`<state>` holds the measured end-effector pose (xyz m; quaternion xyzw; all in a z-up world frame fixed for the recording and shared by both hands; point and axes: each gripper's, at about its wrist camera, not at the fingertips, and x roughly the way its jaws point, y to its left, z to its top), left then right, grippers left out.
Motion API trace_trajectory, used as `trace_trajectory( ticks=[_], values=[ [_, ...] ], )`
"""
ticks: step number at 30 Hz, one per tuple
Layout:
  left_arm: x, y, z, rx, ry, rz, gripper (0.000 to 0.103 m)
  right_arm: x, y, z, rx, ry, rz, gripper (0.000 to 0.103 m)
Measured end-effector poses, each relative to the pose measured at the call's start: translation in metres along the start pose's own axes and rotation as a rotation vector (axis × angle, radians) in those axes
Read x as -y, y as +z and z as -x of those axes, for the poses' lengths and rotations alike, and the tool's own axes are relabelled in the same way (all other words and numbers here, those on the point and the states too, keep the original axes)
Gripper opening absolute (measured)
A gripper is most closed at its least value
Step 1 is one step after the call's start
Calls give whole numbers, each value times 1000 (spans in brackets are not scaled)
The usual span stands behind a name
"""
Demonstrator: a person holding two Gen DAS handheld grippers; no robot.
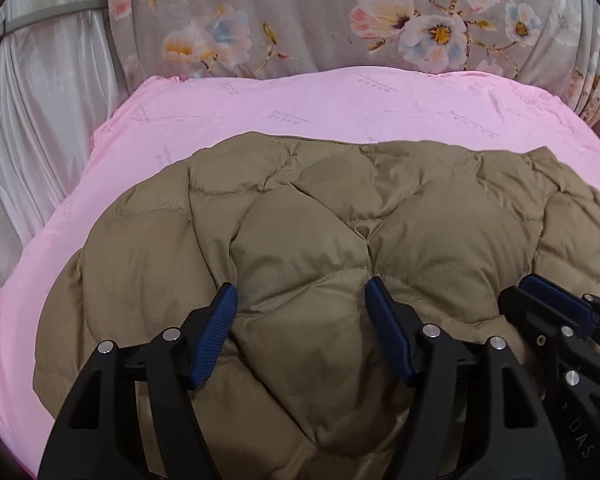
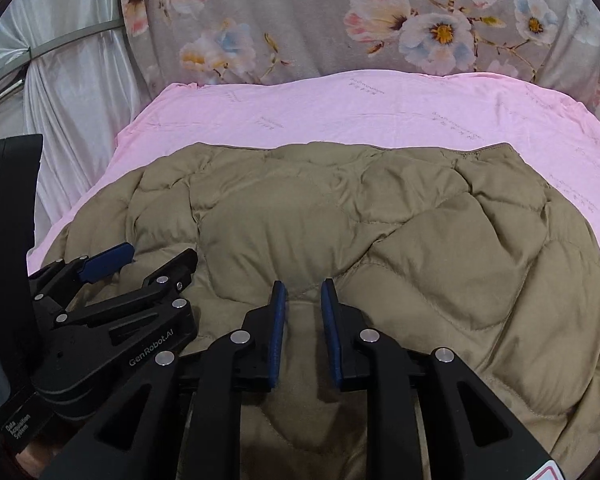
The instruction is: Fold large clothes
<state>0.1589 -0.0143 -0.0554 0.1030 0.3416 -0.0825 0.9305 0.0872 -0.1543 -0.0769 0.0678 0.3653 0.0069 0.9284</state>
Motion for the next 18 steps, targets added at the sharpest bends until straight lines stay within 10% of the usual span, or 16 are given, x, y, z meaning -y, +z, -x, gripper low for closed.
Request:
trace_trajectory(
  ticks=[18],
  values=[
    [13,-4,-10,-21,51,-30,65,-8,-5,-13,-29,-46,18,20]
  ],
)
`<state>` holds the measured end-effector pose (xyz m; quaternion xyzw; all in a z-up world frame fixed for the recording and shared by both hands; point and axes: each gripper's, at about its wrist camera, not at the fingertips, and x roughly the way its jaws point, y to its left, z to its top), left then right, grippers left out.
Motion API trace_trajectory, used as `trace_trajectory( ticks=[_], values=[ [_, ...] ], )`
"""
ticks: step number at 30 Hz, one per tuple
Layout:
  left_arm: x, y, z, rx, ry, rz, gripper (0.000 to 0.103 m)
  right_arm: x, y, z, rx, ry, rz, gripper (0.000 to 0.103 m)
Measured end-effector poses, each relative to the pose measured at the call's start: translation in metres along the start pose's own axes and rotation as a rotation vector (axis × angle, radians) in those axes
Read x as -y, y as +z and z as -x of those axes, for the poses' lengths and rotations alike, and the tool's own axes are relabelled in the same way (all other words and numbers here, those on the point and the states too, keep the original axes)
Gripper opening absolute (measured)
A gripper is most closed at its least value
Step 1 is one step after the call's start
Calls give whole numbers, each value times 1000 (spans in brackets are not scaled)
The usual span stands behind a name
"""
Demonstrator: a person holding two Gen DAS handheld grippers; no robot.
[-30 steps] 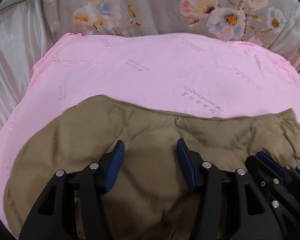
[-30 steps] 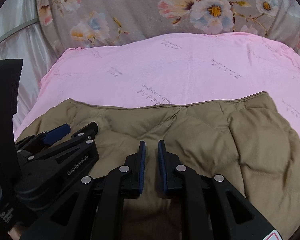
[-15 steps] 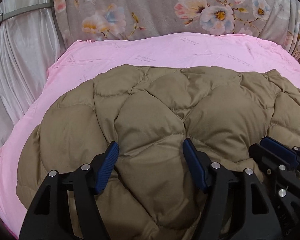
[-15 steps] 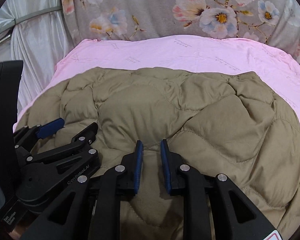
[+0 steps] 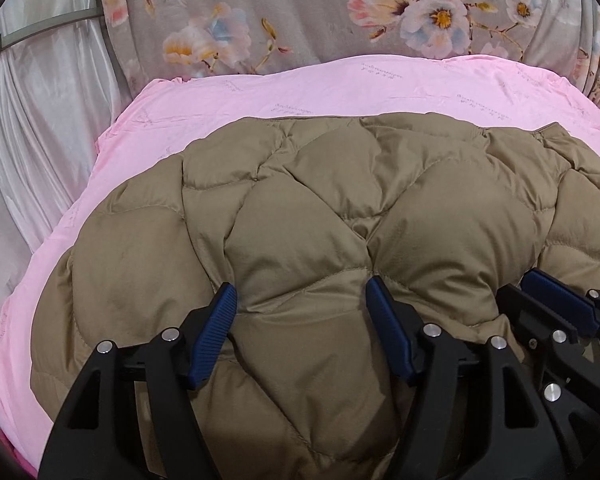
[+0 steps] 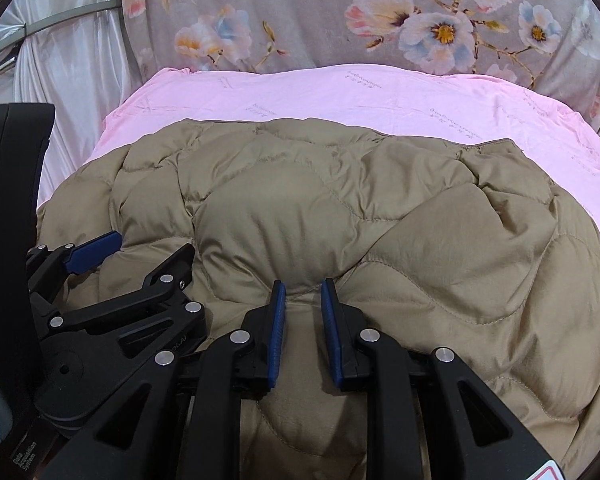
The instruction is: Fold large clothes
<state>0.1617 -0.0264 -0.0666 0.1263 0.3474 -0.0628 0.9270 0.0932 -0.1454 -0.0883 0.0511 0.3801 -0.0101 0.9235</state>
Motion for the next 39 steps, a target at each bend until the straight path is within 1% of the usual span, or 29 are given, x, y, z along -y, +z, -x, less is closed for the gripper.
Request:
trace_trajectory(
  ticks=[5,7,9,12,13,14,16,17,18,19,21,22,24,26,27,28,29,30,31,33,34,35,36,37,38,39],
  values=[
    [-1,1,0,1,-3,3,65,0,2,2,0,6,2,21],
    [-7,1,2,7,-33,30,67,-1,4,3,5,1,0,23],
    [-19,0,6,11,-73,76,76,0,3,7,23,-2,-6,30],
    [-48,-6,24,13,-129,165,76,3,7,9,16,1,-26,39],
    [-62,-9,32,8,-126,198,79,3,8,11,10,-6,-31,40],
    [-73,-11,37,6,-116,222,83,1,8,14,3,-18,-32,40],
    [-111,-19,52,16,-117,294,87,-6,8,21,-1,-33,-31,40],
    [-125,-26,57,10,-115,322,91,-8,7,25,-1,-23,-35,33],
    [-143,-35,61,-15,-95,361,92,-11,7,29,-4,-5,-39,23],
    [-157,-43,61,-39,-85,391,92,-14,6,33,-3,4,-42,20],
    [-183,-60,55,-104,-95,468,92,-19,4,37,-15,25,-39,10],
    [-194,-68,50,-134,-113,510,92,-21,3,38,-25,30,-35,9],
    [-206,-78,39,-173,-167,584,92,-25,2,36,-42,30,-29,3],
    [-209,-83,27,-196,-262,644,92,-27,0,34,-52,26,-25,2],
    [-207,-84,19,-212,-324,669,93,-28,-1,33,-57,23,-23,2],
    [-203,-84,12,-226,-349,684,95,-28,-2,32,-63,24,-24,2],
    [-201,-82,11,-215,-339,684,98,-27,-2,31,-68,28,-30,2],
    [-197,-79,10,-199,-330,678,98,-26,-2,30,-73,35,-38,2],
    [-193,-76,8,-198,-344,676,97,-24,-1,28,-77,42,-47,2],
    [-187,-68,3,-200,-368,688,86,-20,-3,27,-82,55,-65,1],
    [-183,-63,3,-203,-377,681,74,-19,-3,26,-83,57,-67,1],
    [-180,-60,5,-198,-370,671,64,-19,-4,26,-83,57,-66,1],
    [-177,-54,10,-182,-354,655,57,-20,-4,26,-84,55,-63,1],
    [-176,-48,15,-161,-349,637,42,-19,-4,26,-85,54,-62,1],
    [-176,-43,24,-139,-350,623,30,-19,-4,25,-87,54,-63,1],
    [-176,-36,35,-107,-367,607,26,-19,-4,25,-89,54,-65,1]
  ],
)
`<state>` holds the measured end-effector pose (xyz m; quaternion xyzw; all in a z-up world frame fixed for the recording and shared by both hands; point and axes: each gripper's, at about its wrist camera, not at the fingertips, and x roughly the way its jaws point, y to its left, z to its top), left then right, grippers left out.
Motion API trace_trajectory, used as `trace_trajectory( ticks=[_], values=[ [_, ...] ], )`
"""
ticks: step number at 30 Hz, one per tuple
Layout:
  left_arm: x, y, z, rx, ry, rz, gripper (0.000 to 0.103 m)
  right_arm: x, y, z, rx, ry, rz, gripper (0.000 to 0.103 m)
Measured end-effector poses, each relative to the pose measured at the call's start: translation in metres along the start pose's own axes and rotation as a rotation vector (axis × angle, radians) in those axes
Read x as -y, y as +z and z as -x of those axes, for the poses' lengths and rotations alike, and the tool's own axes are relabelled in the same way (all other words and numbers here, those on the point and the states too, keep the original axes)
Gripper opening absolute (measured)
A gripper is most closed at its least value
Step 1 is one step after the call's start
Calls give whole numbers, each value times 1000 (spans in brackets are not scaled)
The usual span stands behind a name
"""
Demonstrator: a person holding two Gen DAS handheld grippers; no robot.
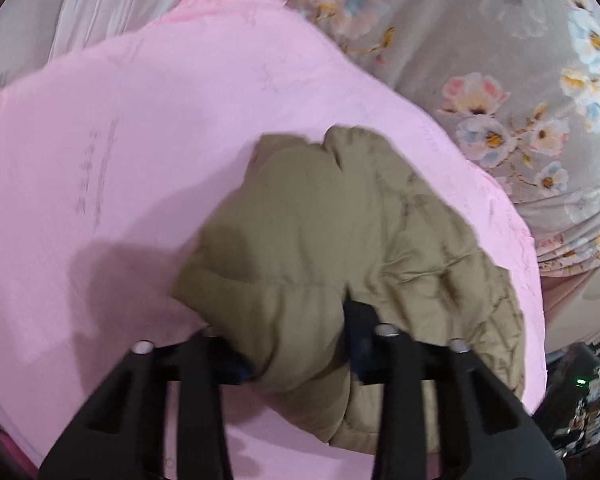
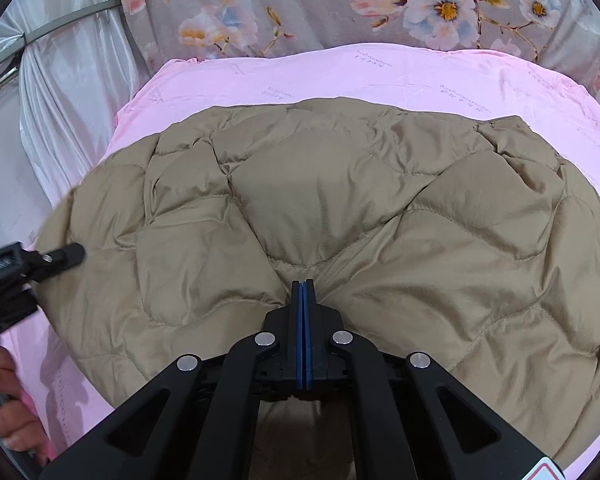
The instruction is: Fold large clothes
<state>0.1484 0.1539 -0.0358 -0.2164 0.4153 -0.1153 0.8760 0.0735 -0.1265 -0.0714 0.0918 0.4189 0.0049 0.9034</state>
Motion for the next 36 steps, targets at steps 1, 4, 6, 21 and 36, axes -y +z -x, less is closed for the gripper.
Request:
trace_trajectory(
  ticks=[1,4,6,21,36],
  values=[
    [7,3,10,20,-24,-21,20,0,0,0,-3,1,-1,1],
    [44,10,46,91,-94,-125,15,2,1,0,-9,2,-2,1],
    [76,9,67,127,-140,-216,13,3,1,0,-10,6,-4,1],
    [241,-46,71,138,-199,-613,11,49,-3,36,-45,206,-77,1],
    [343,-101,37,56,-245,-827,11,104,-25,53,6,335,-229,1]
  ],
)
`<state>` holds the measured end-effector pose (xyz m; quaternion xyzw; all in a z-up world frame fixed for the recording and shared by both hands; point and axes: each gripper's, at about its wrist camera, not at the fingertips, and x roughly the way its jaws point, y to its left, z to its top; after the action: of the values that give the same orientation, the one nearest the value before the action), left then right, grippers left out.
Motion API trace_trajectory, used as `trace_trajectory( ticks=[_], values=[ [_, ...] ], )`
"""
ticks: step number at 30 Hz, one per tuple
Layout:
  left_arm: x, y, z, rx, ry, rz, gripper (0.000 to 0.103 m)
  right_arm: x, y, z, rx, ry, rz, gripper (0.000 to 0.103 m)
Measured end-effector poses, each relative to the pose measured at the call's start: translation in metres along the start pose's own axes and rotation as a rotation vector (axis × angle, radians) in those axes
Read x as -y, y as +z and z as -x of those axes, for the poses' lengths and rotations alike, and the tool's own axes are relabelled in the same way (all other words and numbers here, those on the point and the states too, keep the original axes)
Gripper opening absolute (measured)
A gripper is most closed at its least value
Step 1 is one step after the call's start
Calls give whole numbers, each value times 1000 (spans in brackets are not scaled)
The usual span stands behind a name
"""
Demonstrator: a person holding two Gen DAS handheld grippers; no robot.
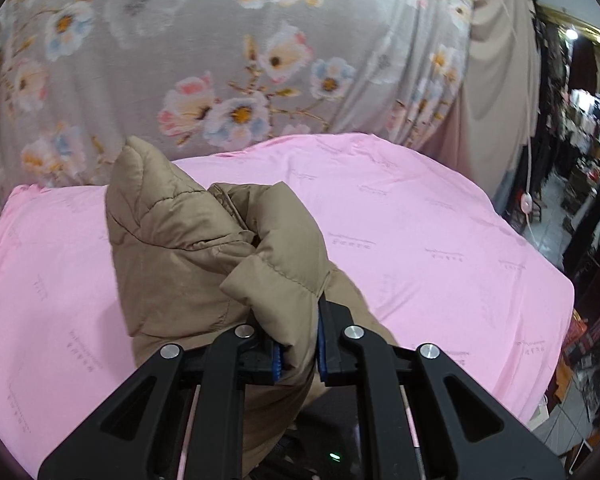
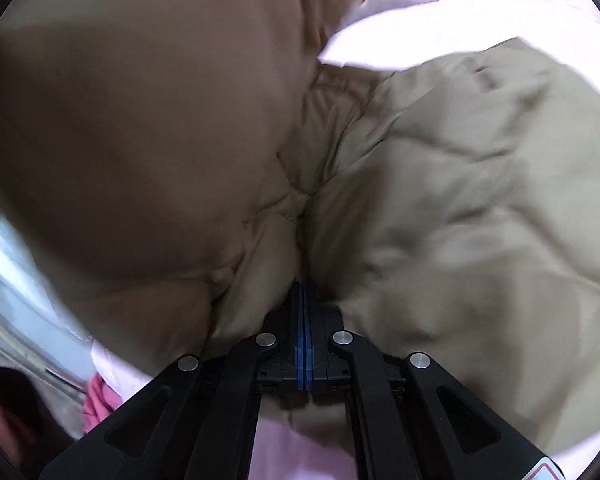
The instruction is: Fold large clothes
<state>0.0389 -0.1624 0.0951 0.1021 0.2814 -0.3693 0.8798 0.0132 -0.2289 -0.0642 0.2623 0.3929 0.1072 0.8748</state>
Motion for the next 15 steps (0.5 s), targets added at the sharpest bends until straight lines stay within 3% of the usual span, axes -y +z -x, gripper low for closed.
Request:
trace_trajectory(
  ticks=[8,15],
  values=[
    [63,-24,-69,-146,-78,-67,11,76,-22,94,125,-157,-145,2],
    [95,-63,-97,-219,-71,-109,11,113,-38,137,179,-328,-186,3]
  ],
)
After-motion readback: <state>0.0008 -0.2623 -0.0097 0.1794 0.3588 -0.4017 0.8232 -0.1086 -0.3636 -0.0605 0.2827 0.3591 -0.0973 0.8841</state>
